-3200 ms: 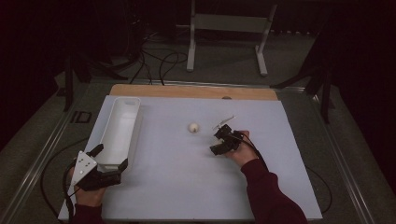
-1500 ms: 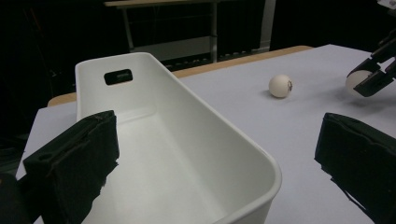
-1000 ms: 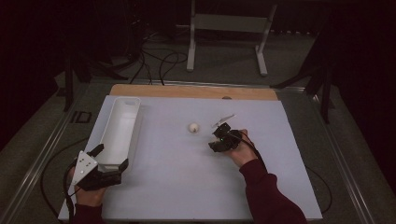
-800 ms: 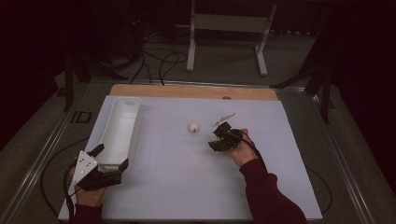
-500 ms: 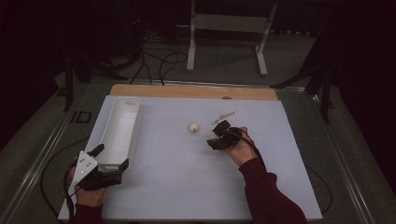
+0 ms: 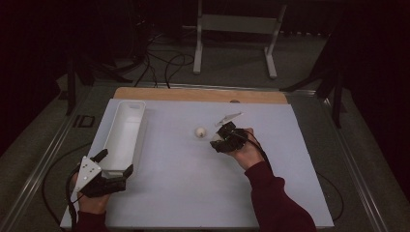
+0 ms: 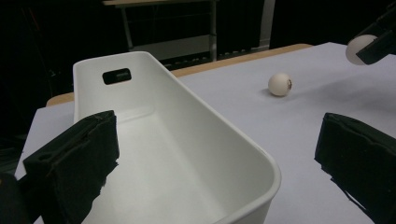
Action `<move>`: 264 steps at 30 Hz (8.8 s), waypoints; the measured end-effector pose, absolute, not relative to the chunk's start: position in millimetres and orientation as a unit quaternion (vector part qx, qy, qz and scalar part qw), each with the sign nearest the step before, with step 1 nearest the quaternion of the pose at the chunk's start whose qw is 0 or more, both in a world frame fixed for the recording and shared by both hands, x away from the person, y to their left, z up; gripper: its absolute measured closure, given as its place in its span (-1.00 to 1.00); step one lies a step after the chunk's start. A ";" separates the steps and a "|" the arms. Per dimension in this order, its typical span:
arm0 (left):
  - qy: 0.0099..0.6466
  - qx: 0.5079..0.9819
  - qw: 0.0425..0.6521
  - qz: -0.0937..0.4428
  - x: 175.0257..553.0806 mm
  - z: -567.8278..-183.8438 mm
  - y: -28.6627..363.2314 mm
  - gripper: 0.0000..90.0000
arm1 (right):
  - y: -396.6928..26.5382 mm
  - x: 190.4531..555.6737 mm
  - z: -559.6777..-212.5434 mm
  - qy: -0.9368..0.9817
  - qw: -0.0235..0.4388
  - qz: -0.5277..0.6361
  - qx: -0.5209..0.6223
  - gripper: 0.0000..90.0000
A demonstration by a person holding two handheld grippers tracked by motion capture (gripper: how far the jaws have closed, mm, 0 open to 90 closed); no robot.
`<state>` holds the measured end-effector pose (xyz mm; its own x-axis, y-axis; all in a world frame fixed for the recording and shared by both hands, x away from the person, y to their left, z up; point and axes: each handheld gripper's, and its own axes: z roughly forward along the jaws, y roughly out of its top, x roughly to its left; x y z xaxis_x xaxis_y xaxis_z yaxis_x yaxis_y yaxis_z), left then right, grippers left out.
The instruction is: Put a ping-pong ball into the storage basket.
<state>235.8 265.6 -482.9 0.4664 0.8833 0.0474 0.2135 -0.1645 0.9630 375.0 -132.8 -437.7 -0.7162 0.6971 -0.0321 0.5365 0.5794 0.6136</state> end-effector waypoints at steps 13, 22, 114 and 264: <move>0.398 0.689 0.509 0.328 235.9 -483.0 265.2 -0.99 | -129.6 375.2 -434.8 0.877 0.139 0.299 0.348 0.11; 0.397 0.691 0.507 0.329 236.0 -483.2 264.7 -0.99 | -128.7 374.7 -433.2 0.874 0.133 0.312 0.348 0.11; 0.394 0.693 0.505 0.330 236.0 -483.4 264.2 -0.99 | -90.1 374.0 -418.2 0.872 0.114 0.365 0.306 0.11; 0.391 0.695 0.504 0.331 235.9 -483.8 264.1 -0.99 | -30.3 388.9 -397.9 0.866 0.107 0.403 0.276 0.11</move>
